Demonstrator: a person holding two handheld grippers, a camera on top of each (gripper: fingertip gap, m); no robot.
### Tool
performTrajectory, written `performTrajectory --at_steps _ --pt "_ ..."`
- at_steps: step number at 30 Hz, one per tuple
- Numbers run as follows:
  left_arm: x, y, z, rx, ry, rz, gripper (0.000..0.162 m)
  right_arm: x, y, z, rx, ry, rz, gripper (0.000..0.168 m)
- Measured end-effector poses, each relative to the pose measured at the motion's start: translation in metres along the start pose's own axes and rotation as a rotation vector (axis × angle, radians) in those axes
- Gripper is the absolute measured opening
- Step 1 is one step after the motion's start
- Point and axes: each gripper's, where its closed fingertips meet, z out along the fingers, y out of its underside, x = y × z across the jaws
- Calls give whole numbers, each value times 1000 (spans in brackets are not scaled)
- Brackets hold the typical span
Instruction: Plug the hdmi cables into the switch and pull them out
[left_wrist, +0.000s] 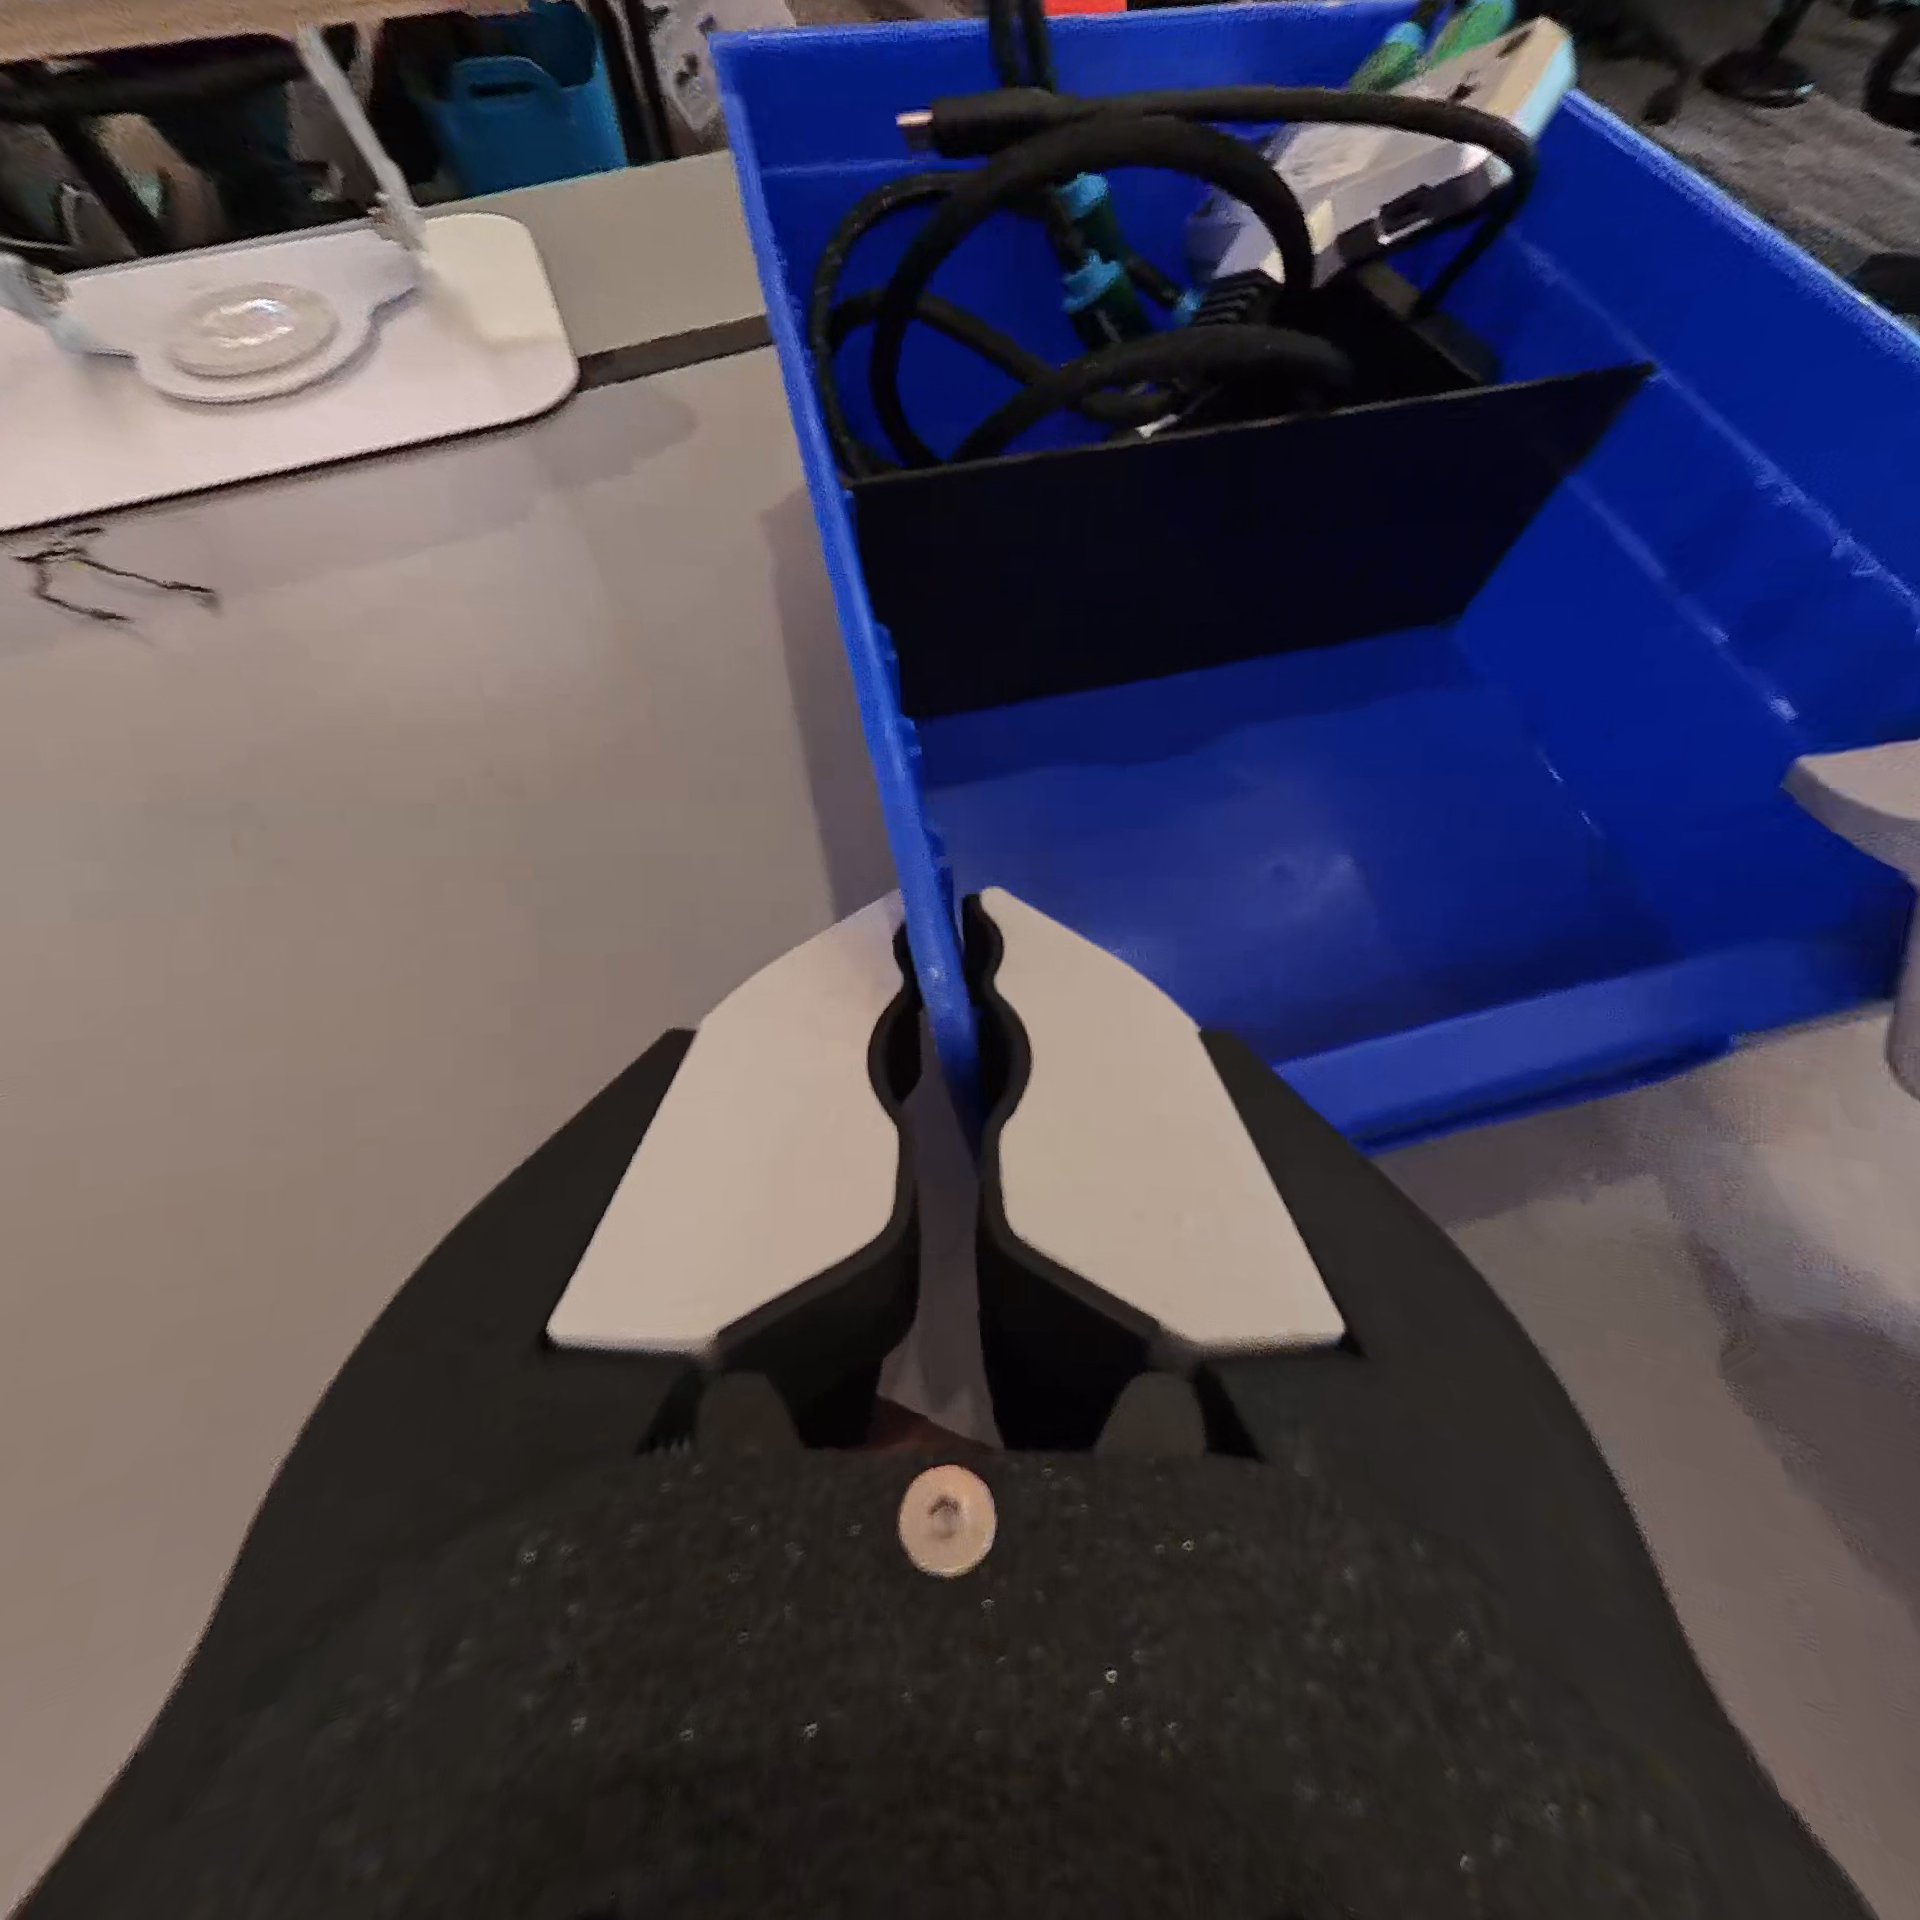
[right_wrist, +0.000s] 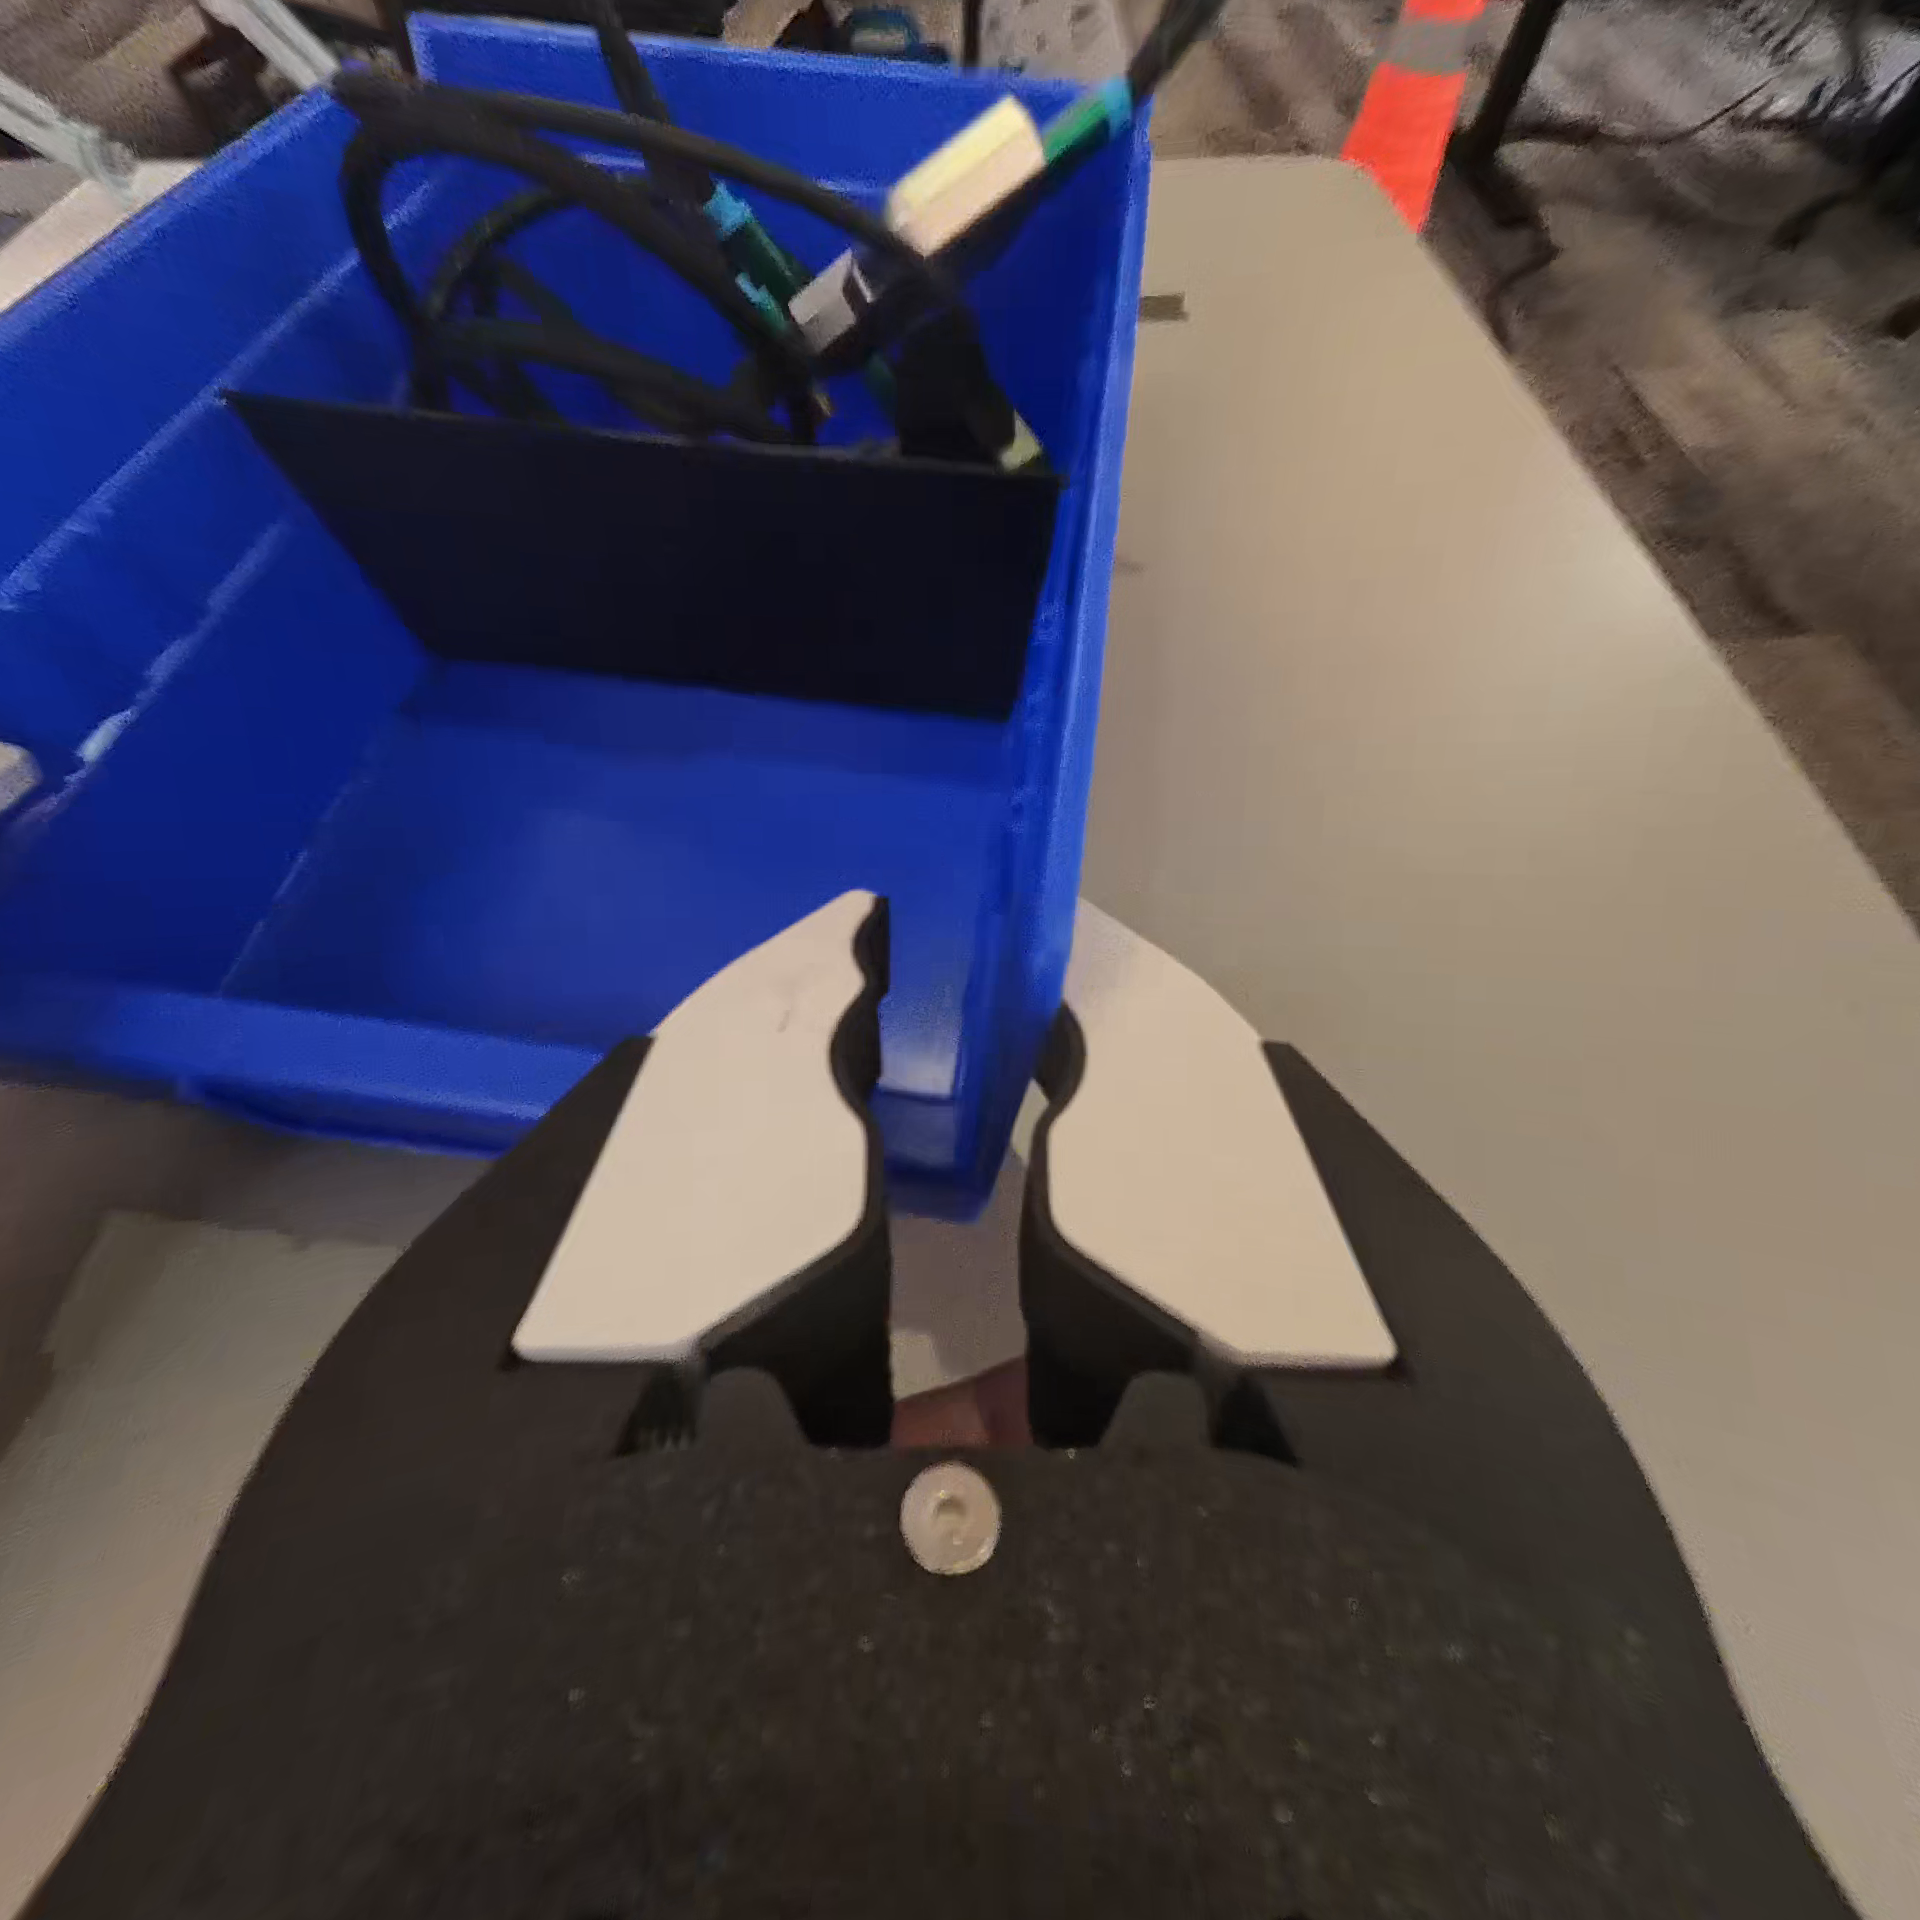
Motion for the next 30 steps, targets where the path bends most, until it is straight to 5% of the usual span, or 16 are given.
performTrajectory --at_steps 3,14,20,21,23,24,25,27,30 --pt "-29 1 -20 9 -39 -10 4 -20 -9 -3 15 36 13 3" --pt "-214 63 -133 -18 -308 -117 3 -241 -24 -13 83 -233 -43 3" --pt "-240 85 -146 -43 -278 -57 7 -283 -6 -10 71 -239 -68 3" --pt "-233 86 -148 -59 -240 -29 18 -284 -6 -9 68 -248 -79 4" --pt "-218 86 -167 -53 -173 -2 52 -288 2 -16 24 -328 -171 14" --pt "-216 87 -184 -33 -164 -11 57 -291 12 -24 -32 -391 -237 26" --pt "-219 92 -204 -16 -170 -48 52 -292 24 -36 -90 -454 -287 41" --pt "-241 109 -242 6 -165 -164 49 -294 57 -74 -254 -638 -409 41" --pt "-324 144 -281 1 -299 -271 44 -292 99 -132 -439 -845 -562 55"
